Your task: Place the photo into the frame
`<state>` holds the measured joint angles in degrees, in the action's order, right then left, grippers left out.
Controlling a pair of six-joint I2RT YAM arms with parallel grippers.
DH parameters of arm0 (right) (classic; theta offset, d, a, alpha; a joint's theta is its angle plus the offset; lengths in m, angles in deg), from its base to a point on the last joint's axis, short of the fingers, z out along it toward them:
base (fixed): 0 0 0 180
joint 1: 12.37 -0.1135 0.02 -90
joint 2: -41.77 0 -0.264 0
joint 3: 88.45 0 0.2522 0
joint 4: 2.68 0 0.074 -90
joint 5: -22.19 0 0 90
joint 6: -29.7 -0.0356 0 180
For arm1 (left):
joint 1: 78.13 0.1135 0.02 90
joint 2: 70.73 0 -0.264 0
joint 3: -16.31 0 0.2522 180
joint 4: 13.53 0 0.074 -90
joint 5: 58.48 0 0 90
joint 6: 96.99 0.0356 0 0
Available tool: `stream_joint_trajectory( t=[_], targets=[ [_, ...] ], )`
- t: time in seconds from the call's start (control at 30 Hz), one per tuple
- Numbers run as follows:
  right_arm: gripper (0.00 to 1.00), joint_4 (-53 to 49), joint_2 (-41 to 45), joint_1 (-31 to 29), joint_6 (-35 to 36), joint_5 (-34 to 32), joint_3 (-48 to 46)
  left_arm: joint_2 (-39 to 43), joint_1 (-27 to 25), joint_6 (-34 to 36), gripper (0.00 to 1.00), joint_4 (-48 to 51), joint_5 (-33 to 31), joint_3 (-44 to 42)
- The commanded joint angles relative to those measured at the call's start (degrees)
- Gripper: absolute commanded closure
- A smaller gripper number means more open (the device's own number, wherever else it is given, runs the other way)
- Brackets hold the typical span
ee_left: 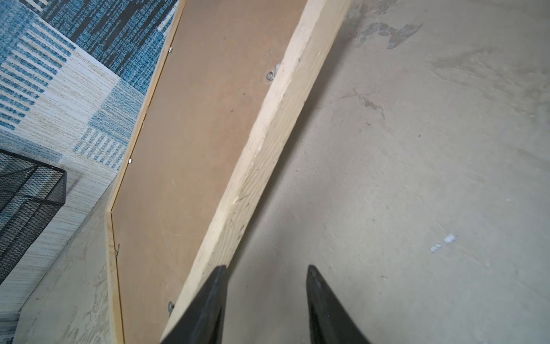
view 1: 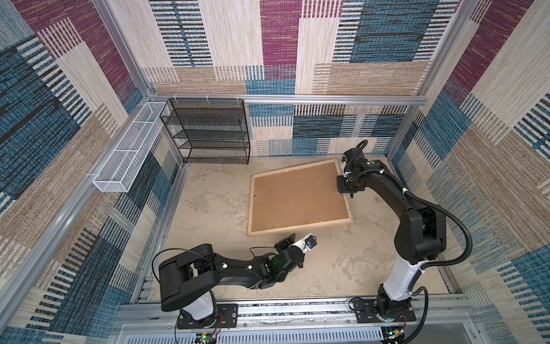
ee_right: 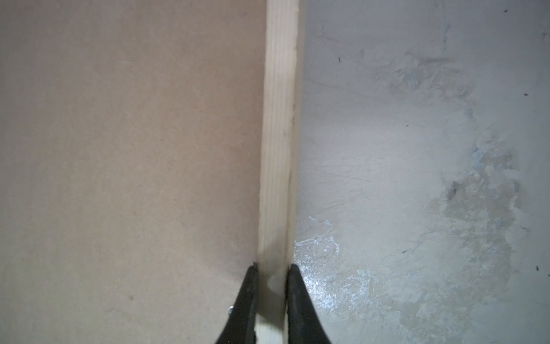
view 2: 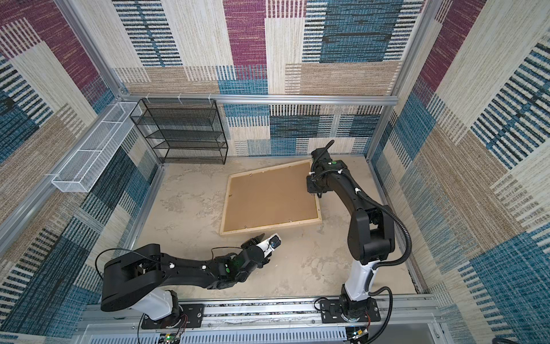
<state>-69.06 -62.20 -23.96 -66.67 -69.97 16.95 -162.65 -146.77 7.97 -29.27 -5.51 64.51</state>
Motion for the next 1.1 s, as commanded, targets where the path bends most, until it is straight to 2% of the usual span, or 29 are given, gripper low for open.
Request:
stream_joint_trajectory(
  t=[0.0,0.1,0.43,0.6,0.87,1.07],
  targets=[
    [0.94,1.5,1.5,-0.5,-0.7,2.2,1.3,-3.0,0.1,0.9,0.54,-3.3,-2.2,1.9],
    [0.94,1.6,1.9,-0.9,-0.7,2.5,0.8,-7.6,0.3,3.4,0.55,-6.0,-5.6,4.2],
    [0.95,1.6,3.4,-1.4,-0.7,2.4,-0.9,-14.3,4.3,9.3,0.59,-15.1,-8.4,6.5],
    [0.95,1.6,4.0,-1.5,-0.9,2.1,-2.0,-17.1,4.5,16.4,0.62,-24.4,-13.4,6.2],
    [0.96,2.0,3.1,-1.5,-1.0,1.7,-2.6,-16.0,4.5,19.9,0.63,-29.9,-13.9,4.3],
    [0.96,2.7,2.5,-1.5,-1.1,1.6,-2.7,-13.3,4.5,18.9,0.62,-27.7,-12.3,2.9]
  ],
)
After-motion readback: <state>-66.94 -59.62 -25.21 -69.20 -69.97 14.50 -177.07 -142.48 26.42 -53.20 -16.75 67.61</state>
